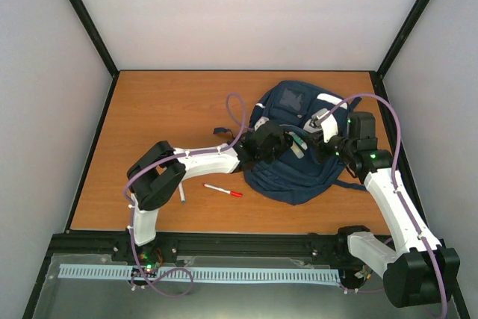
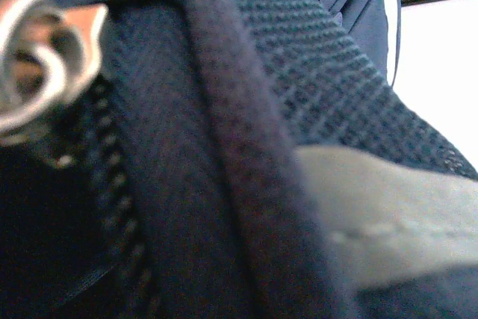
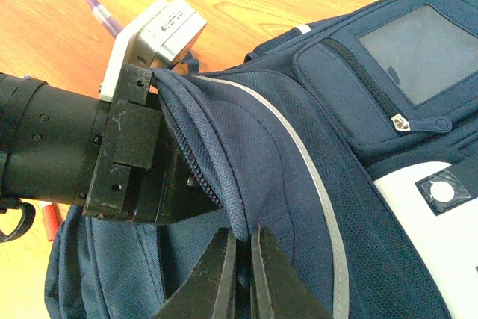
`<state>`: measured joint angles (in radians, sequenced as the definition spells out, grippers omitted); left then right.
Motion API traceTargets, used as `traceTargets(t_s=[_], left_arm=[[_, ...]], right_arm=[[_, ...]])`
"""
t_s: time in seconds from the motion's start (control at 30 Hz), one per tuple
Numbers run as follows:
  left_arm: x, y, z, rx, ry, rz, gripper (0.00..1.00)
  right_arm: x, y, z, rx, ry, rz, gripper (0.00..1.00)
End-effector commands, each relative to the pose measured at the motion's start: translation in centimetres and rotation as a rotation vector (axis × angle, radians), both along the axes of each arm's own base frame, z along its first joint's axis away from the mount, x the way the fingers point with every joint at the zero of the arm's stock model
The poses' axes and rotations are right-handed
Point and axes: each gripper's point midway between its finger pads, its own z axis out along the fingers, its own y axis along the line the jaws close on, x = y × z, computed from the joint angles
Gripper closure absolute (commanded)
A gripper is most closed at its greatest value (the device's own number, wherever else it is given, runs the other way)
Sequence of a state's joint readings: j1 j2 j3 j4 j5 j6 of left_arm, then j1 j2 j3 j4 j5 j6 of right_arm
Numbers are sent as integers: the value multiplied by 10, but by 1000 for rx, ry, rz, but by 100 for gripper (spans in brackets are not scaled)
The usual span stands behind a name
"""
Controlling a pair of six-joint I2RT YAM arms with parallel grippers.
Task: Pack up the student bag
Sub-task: Place the stationery in the student bag.
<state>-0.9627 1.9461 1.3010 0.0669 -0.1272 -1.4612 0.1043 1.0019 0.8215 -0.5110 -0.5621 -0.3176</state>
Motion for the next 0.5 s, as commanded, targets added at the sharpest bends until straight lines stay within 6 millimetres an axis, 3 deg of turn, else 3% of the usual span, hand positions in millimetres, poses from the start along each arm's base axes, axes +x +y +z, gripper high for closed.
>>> traceTargets(t_s=[0.0,0.17,0.3,0.4,0.47], left_arm=[[4,2,26,11,-45,-3,51],[-14,5,38,18,-52,-71,44],[-48,14,52,137,-80,-199,41],[-80,27,49,247,-85,-299,41],[-99,43,36,305,-55,-330,41]], right_arm=[[1,5,22,34,-90,40,97],[2,5,21,33,-87,41,97],[2,5,20,32,-82,41,97],[2,5,21,35,-80,45,97],[2,5,21,35,-79,46,97]])
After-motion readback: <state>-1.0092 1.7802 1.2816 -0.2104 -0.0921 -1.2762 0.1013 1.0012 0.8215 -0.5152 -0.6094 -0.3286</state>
